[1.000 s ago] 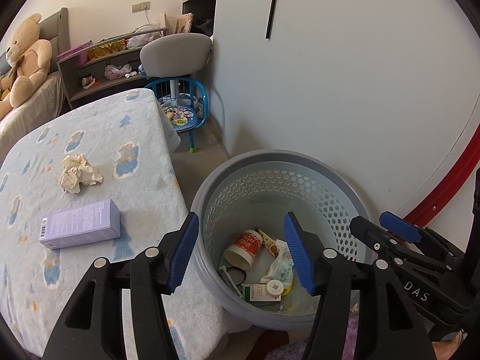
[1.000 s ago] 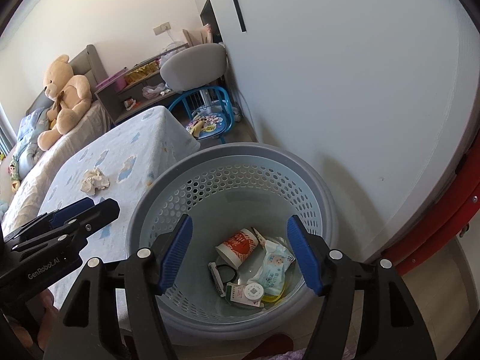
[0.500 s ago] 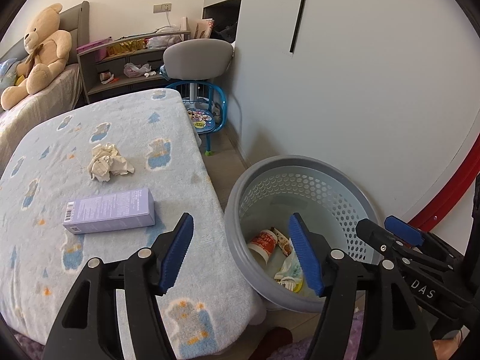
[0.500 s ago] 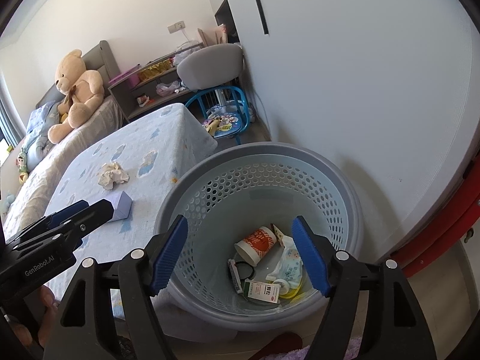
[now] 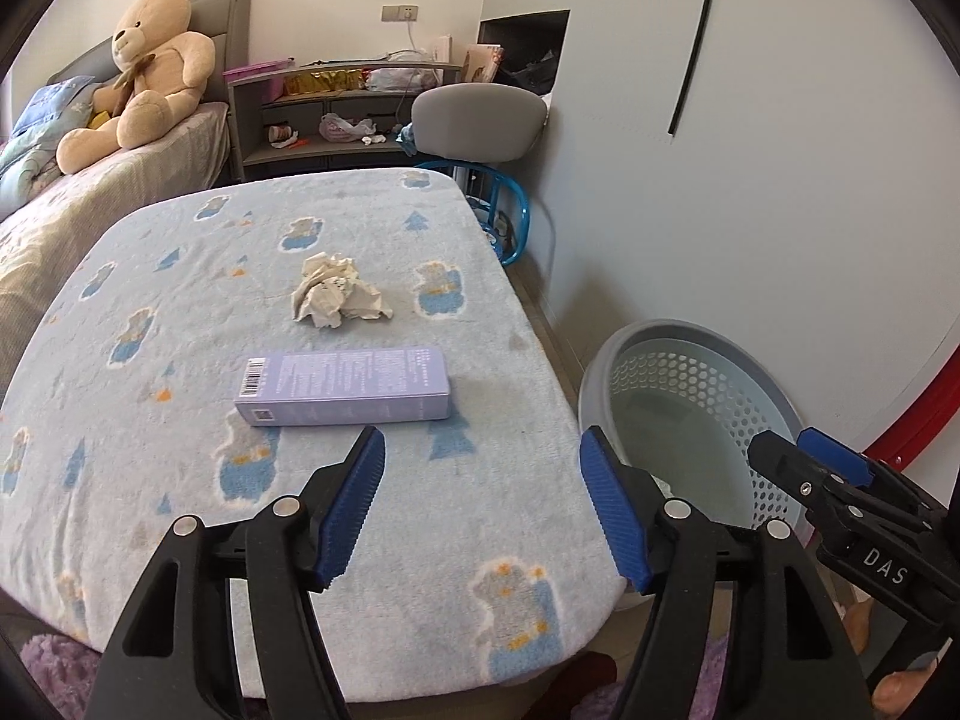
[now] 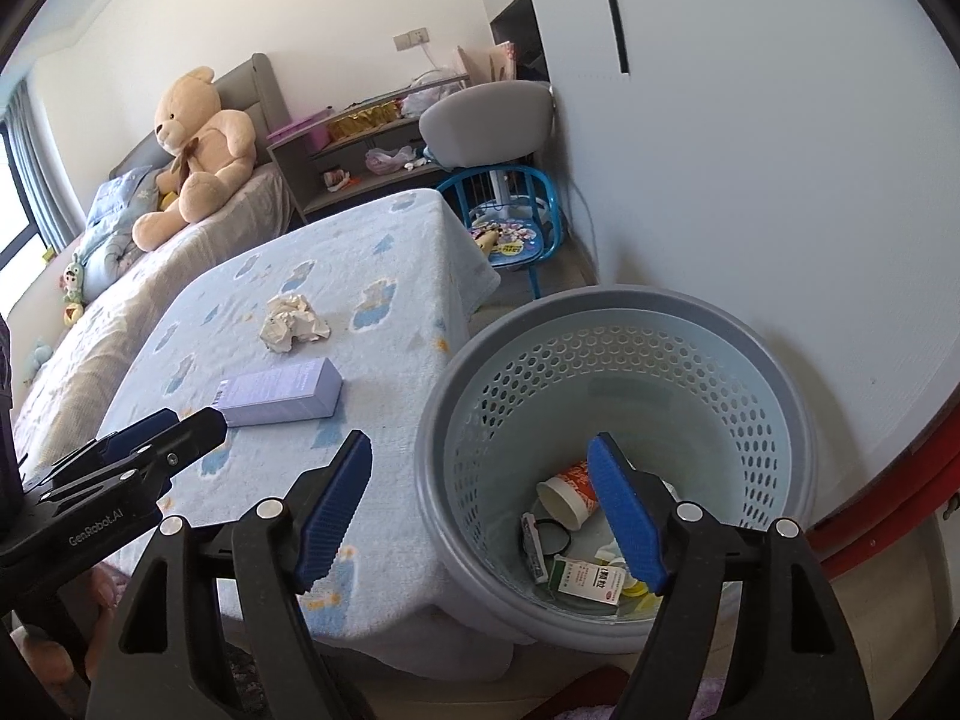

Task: Collect trash
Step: 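Move both tools back from the basket over the table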

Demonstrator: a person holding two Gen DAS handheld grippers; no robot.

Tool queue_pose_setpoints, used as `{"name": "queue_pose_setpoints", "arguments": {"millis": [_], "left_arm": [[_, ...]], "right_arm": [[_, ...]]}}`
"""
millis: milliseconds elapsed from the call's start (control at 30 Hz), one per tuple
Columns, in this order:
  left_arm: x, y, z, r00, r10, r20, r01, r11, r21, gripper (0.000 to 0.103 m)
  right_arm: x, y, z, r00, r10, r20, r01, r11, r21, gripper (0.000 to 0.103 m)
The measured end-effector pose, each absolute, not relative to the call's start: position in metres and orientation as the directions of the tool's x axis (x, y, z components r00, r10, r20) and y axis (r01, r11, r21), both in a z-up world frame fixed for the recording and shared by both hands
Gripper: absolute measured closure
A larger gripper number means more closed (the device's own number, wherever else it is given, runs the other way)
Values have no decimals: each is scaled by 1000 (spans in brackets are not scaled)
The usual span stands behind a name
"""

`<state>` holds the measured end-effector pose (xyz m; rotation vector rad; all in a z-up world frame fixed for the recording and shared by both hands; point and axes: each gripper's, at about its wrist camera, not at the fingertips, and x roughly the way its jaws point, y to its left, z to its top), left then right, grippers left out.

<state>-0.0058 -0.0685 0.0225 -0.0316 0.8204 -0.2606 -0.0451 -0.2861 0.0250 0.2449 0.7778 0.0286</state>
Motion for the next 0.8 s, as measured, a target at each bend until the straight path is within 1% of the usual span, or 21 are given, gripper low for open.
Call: {"name": "queue_pose_setpoints", "arguments": {"millis": [567,800], "left_arm": [[-11,4,15,671,-160,-724,102,987,-124,38],[-10,24,11,670,-133,-730,63,990,-123,36]], "right_arm": [[-25,-213,21,680,218,-700,-81,971,223,28],[-11,-193,19,662,242,-709,-140,970,201,24]]}}
